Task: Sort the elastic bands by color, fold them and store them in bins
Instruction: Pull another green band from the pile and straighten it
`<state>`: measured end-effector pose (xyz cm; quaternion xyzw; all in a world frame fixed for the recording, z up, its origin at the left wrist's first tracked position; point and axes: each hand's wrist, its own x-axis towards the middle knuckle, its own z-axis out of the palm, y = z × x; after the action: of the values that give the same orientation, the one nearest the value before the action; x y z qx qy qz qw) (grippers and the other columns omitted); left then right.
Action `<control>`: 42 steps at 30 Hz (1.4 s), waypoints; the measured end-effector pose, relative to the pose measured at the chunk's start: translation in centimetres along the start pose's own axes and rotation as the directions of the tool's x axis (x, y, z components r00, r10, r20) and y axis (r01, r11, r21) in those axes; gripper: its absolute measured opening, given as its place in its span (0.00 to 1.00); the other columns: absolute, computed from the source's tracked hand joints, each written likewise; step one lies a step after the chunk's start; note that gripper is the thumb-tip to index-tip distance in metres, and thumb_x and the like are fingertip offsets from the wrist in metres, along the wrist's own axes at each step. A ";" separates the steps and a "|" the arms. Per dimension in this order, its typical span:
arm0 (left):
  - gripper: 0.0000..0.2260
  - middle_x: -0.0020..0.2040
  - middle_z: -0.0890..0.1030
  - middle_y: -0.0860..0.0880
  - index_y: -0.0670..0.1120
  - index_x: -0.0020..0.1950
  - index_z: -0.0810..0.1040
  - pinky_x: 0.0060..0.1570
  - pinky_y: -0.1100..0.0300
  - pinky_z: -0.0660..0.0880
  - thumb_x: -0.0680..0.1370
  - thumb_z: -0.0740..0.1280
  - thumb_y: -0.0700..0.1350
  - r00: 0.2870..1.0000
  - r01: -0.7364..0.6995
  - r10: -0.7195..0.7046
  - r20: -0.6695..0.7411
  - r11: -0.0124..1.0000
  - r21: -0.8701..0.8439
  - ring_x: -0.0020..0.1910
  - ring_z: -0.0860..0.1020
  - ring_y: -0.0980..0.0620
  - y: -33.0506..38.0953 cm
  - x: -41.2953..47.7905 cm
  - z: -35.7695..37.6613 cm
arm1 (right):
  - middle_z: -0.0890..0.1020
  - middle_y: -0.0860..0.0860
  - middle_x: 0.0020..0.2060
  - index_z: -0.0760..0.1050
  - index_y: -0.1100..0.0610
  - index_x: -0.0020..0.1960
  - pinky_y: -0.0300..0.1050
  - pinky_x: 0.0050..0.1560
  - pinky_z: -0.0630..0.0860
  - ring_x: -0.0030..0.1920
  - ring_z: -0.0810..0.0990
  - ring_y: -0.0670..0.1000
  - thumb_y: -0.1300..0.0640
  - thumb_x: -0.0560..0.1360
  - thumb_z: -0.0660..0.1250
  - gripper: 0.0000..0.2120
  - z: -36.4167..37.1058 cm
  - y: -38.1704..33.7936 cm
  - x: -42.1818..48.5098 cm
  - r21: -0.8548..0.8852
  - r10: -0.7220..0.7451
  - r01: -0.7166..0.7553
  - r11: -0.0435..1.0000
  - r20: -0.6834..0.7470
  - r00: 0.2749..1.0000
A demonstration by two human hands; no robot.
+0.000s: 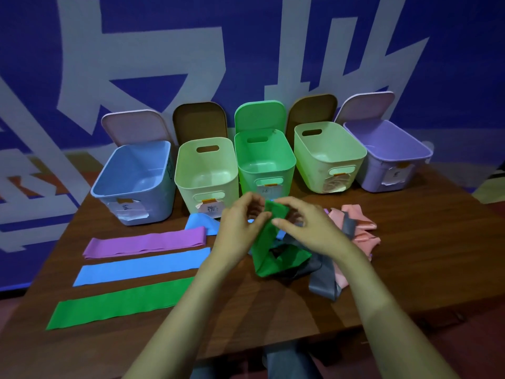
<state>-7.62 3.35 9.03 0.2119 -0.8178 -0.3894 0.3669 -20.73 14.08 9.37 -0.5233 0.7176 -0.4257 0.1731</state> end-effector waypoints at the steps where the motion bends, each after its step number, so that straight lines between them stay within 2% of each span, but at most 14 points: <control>1: 0.12 0.36 0.76 0.57 0.51 0.44 0.72 0.40 0.71 0.72 0.72 0.72 0.37 1.000 -0.016 0.016 -0.009 1.000 -0.010 0.36 0.75 0.65 0.1 0.0 0.1 | 0.82 0.47 0.47 0.77 0.49 0.56 0.39 0.48 0.73 0.47 0.79 0.44 0.54 0.74 0.69 0.11 0.1 -0.1 0.2 -0.046 -0.030 0.029 0.999 -0.030 0.999; 6: 0.19 0.46 0.74 0.50 0.53 0.50 0.67 0.41 0.62 0.76 0.70 0.74 0.38 0.997 0.041 -0.053 -0.051 0.976 -0.214 0.37 0.74 0.58 -0.1 -0.1 0.5 | 0.76 0.43 0.42 0.79 0.51 0.49 0.41 0.46 0.73 0.46 0.77 0.47 0.58 0.74 0.68 0.05 -0.5 -0.7 0.8 -0.022 -0.104 0.102 0.995 -0.135 0.985; 8: 0.21 0.52 0.72 0.48 0.53 0.57 0.71 0.45 0.63 0.76 0.68 0.76 0.44 0.997 0.066 -0.074 -0.033 0.976 -0.205 0.42 0.75 0.58 -0.8 0.0 1.0 | 0.76 0.43 0.43 0.79 0.54 0.49 0.41 0.47 0.73 0.47 0.78 0.48 0.60 0.74 0.68 0.05 -1.0 -1.5 1.0 0.012 -0.137 0.140 0.990 -0.148 0.979; 10: 0.17 0.55 0.74 0.49 0.54 0.56 0.76 0.52 0.64 0.74 0.69 0.75 0.49 0.997 0.046 -0.033 0.065 0.979 -0.200 0.51 0.76 0.58 -1.4 0.1 1.5 | 0.78 0.45 0.42 0.80 0.57 0.50 0.41 0.47 0.73 0.45 0.78 0.49 0.62 0.74 0.68 0.06 -1.7 -2.4 1.3 0.045 -0.155 0.165 0.985 -0.174 0.972; 12: 0.11 0.52 0.81 0.52 0.50 0.54 0.77 0.52 0.62 0.75 0.74 0.71 0.41 0.979 0.155 -0.084 0.187 0.902 -0.404 0.52 0.79 0.58 -1.0 0.2 2.2 | 0.79 0.46 0.42 0.80 0.57 0.50 0.39 0.46 0.73 0.44 0.78 0.47 0.61 0.73 0.69 0.06 -2.3 -3.0 1.7 0.042 -0.160 0.171 0.984 -0.194 0.968; 15: 0.12 0.44 0.84 0.53 0.44 0.57 0.74 0.45 0.62 0.79 0.76 0.63 0.32 0.932 0.323 -0.137 0.334 0.730 -0.602 0.43 0.82 0.57 -0.9 0.0 3.3 | 0.81 0.46 0.41 0.79 0.53 0.49 0.41 0.45 0.73 0.42 0.78 0.45 0.58 0.75 0.67 0.04 -3.2 -3.3 2.6 0.041 -0.165 0.182 0.982 -0.263 0.951; 18: 0.10 0.44 0.84 0.53 0.44 0.56 0.76 0.44 0.62 0.78 0.76 0.65 0.34 0.868 0.402 -0.138 0.476 0.757 -0.514 0.43 0.82 0.56 -1.7 -0.6 4.0 | 0.78 0.42 0.38 0.78 0.50 0.48 0.42 0.43 0.72 0.40 0.75 0.44 0.57 0.76 0.65 0.04 -4.3 -3.5 4.2 0.061 -0.156 0.190 0.980 -0.362 0.919; 21: 0.04 0.41 0.84 0.54 0.45 0.51 0.79 0.42 0.64 0.77 0.76 0.67 0.40 0.804 0.450 -0.208 0.557 0.825 -0.341 0.41 0.81 0.58 -2.7 -0.7 4.0 | 0.77 0.40 0.36 0.77 0.51 0.50 0.36 0.39 0.69 0.37 0.73 0.37 0.57 0.77 0.64 0.05 -5.4 -3.5 6.0 0.036 -0.142 0.170 0.985 -0.399 0.906; 26: 0.04 0.39 0.83 0.48 0.44 0.48 0.80 0.41 0.57 0.77 0.76 0.68 0.43 0.842 0.495 -0.350 0.411 0.804 -0.329 0.36 0.79 0.52 -3.6 1.6 0.3 | 0.77 0.41 0.35 0.76 0.51 0.49 0.35 0.37 0.70 0.35 0.75 0.36 0.58 0.79 0.61 0.06 -6.1 -2.9 8.8 0.191 -0.029 0.119 0.974 -0.416 0.909; 30: 0.04 0.37 0.84 0.52 0.44 0.50 0.79 0.37 0.66 0.77 0.76 0.68 0.40 0.820 0.500 -0.370 0.437 0.835 -0.232 0.35 0.81 0.57 -3.7 3.3 -4.3 | 0.78 0.46 0.37 0.76 0.52 0.48 0.37 0.35 0.72 0.38 0.75 0.44 0.58 0.79 0.61 0.05 -6.1 -1.7 10.1 0.261 0.074 0.039 0.964 -0.408 0.910; 32: 0.10 0.44 0.83 0.48 0.44 0.55 0.77 0.35 0.69 0.75 0.75 0.70 0.40 0.803 0.489 -0.369 0.469 0.857 -0.162 0.38 0.81 0.54 -3.6 3.7 -6.5 | 0.79 0.50 0.39 0.75 0.51 0.46 0.40 0.36 0.74 0.39 0.76 0.47 0.57 0.79 0.61 0.06 -5.7 -1.1 10.6 0.311 0.122 0.014 0.950 -0.413 0.903; 35: 0.16 0.45 0.78 0.44 0.47 0.59 0.71 0.29 0.68 0.71 0.74 0.70 0.40 0.815 0.505 -0.398 0.421 0.843 -0.182 0.35 0.78 0.54 -3.8 3.6 -8.7 | 0.78 0.56 0.43 0.76 0.54 0.47 0.41 0.36 0.76 0.43 0.76 0.52 0.58 0.79 0.60 0.06 -4.9 -0.3 11.2 0.396 0.217 -0.035 0.918 -0.425 0.879; 39: 0.14 0.52 0.76 0.40 0.44 0.57 0.70 0.40 0.57 0.77 0.75 0.64 0.30 0.850 0.466 -0.367 0.378 0.858 -0.216 0.43 0.78 0.49 -5.0 3.2 -9.8 | 0.79 0.56 0.46 0.76 0.55 0.50 0.41 0.36 0.77 0.43 0.78 0.53 0.58 0.79 0.60 0.06 -3.7 0.3 11.4 0.489 0.317 -0.065 0.870 -0.454 0.833; 42: 0.17 0.59 0.72 0.41 0.42 0.58 0.70 0.43 0.54 0.77 0.74 0.61 0.26 0.836 0.527 -0.489 0.248 0.841 -0.119 0.49 0.75 0.48 -6.4 2.9 -9.3 | 0.79 0.52 0.43 0.75 0.54 0.52 0.41 0.37 0.78 0.42 0.78 0.50 0.58 0.80 0.59 0.06 -2.8 0.2 11.4 0.523 0.321 -0.033 0.852 -0.471 0.821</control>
<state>-1.91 -6.83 9.20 0.3457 -0.7262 -0.5663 0.1802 -27.28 5.02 13.14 -0.2476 0.6510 -0.7056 0.1304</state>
